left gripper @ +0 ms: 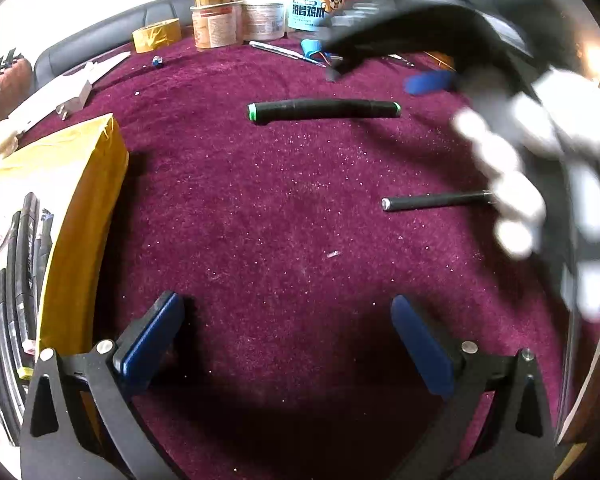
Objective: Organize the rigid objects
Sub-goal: 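Grasp the green-capped black marker with the right tool, then pass the green-capped marker from the right tool into the left tool's fingers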
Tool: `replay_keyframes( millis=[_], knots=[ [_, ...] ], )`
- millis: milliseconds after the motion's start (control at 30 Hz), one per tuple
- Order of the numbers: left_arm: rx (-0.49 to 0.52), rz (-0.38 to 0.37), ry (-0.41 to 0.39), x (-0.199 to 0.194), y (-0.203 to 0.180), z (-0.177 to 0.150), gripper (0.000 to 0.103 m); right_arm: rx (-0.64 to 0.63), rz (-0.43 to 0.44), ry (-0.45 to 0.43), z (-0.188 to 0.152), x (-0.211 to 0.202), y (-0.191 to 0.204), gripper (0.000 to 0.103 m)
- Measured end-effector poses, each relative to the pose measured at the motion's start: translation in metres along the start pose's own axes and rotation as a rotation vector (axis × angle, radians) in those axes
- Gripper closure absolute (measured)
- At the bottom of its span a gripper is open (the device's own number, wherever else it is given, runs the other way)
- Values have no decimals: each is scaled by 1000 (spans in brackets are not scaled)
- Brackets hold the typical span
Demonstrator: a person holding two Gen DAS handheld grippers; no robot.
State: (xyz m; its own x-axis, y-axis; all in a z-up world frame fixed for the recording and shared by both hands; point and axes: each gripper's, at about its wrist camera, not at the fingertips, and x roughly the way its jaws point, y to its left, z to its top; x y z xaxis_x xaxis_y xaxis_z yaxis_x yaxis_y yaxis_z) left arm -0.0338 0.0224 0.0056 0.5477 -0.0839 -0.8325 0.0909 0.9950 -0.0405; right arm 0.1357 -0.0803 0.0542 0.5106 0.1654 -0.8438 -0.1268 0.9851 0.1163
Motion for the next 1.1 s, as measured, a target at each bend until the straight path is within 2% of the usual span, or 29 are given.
replay_keyframes(
  millis=[100,200,233,433,467,533,667,700,800,867,1000,1100],
  knots=[
    [-8,-10,-4,-1,2,-1,0,-57,-65,52,19,27,22,28],
    [-11,-16,-6,1,2,1,0,-133,-103,139,14,47,38,31],
    [-13,-20,-7,1,3,2,0,-137,-93,124,9,44,39,33],
    [-27,-39,-13,1,6,2,0,-217,67,236,-37,13,33,33],
    [-29,-41,-14,0,6,2,0,-216,114,248,-47,3,29,33],
    [-33,-46,-16,-1,6,2,0,-174,162,188,-60,-23,13,33],
    [-41,-58,-20,-1,9,2,0,-21,141,-100,-86,-82,-42,32],
    [-41,-57,-19,-2,8,1,0,23,145,-134,-92,-86,-54,32],
    [-19,-28,-8,0,3,0,0,152,179,-194,-107,-85,-89,32],
    [36,33,16,5,-7,1,0,208,155,-232,-115,-80,-106,32],
    [33,34,12,5,-7,1,0,244,92,-295,-122,-71,-123,32],
    [27,39,12,5,-8,0,0,271,134,-293,-123,-71,-130,32]
  ],
)
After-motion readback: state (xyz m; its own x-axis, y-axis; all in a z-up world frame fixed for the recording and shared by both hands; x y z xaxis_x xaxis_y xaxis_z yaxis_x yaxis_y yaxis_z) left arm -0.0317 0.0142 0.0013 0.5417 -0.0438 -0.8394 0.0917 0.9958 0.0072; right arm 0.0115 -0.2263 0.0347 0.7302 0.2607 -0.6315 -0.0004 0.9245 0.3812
